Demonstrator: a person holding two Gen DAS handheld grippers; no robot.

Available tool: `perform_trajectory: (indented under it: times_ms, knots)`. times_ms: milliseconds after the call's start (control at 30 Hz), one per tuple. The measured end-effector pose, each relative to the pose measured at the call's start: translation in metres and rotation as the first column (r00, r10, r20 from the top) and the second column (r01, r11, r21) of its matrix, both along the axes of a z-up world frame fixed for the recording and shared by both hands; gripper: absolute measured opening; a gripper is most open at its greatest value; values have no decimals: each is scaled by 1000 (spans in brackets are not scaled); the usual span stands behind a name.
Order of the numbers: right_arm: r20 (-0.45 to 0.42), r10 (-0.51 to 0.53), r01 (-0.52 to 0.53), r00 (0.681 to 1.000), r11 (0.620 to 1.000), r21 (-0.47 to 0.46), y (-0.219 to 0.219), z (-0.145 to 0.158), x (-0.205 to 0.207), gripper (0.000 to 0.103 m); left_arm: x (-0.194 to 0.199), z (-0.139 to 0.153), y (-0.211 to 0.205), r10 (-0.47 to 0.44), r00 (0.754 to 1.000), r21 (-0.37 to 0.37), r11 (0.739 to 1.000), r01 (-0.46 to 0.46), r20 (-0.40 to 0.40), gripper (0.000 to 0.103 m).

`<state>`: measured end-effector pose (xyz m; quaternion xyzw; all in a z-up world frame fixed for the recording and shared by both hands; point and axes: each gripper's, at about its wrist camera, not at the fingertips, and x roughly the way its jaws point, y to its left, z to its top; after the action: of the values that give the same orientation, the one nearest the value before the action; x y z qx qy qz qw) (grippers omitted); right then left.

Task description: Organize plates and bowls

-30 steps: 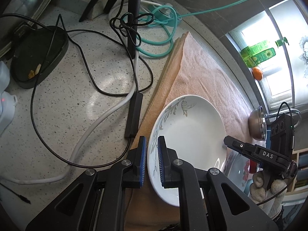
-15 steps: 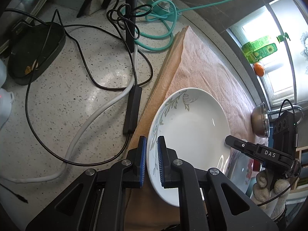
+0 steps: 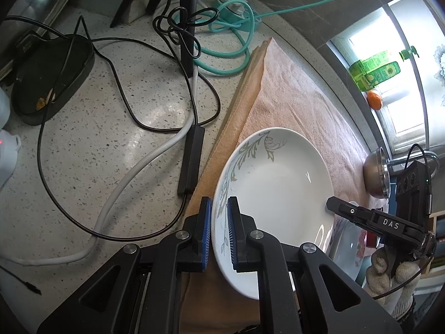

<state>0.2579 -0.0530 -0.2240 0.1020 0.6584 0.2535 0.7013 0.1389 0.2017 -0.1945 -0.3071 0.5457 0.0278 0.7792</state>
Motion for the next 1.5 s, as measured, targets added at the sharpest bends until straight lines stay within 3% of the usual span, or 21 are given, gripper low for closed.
perform_trajectory:
  times_ms: [767, 1500]
  knots:
    - [58, -43, 40, 997, 998, 45, -20, 32, -11, 9, 9, 36, -6, -31, 996, 0, 1000, 31, 82, 10]
    - [114, -227, 221, 967, 973, 63, -100, 67, -40, 9, 41, 55, -71, -223, 965, -16, 974, 227, 135, 10]
